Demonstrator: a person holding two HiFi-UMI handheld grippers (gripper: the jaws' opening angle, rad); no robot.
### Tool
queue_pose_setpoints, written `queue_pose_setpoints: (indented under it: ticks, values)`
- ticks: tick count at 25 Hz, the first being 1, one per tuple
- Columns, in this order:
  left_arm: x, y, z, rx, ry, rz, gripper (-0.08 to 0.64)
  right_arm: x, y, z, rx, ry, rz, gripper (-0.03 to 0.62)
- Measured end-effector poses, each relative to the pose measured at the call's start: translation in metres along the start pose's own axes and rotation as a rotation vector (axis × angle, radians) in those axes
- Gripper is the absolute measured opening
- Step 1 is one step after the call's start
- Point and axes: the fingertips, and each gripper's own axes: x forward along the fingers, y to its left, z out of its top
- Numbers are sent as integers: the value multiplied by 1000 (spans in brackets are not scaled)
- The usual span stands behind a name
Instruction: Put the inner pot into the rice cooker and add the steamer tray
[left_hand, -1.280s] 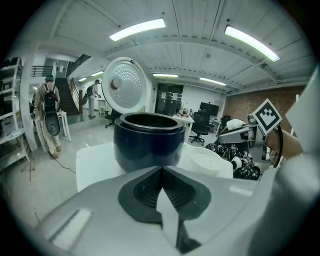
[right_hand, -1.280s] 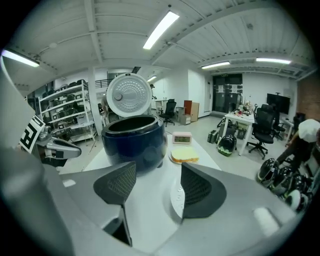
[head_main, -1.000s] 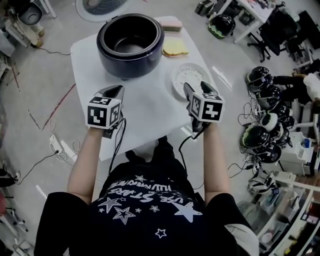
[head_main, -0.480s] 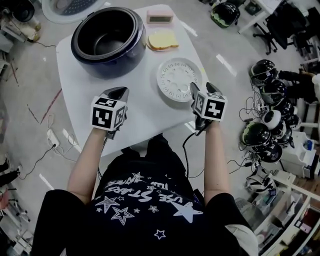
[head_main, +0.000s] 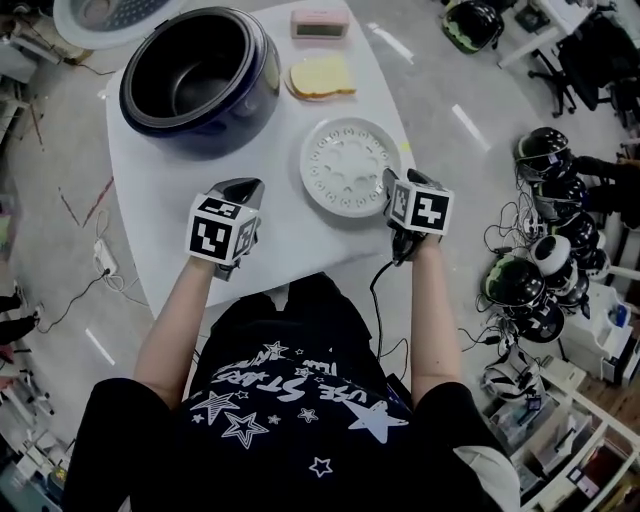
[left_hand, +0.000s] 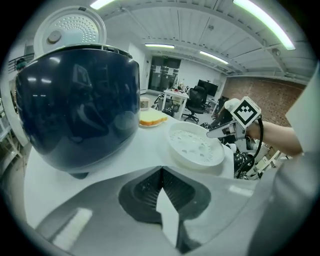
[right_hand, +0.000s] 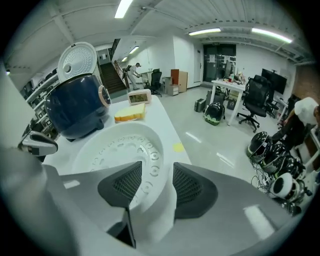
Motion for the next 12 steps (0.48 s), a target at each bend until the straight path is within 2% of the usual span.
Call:
queue_pose_setpoints:
  ticks: [3, 7, 12]
  values:
    - [6, -3, 0, -25, 4, 9, 2, 13, -2, -3, 4, 42, 21, 191]
    - [11, -5, 0, -51, 3, 20, 2, 21, -9, -5, -11, 62, 6, 133]
    - [9, -2, -2, -79, -7, 51, 2, 30, -8, -6, -30, 87, 32, 112]
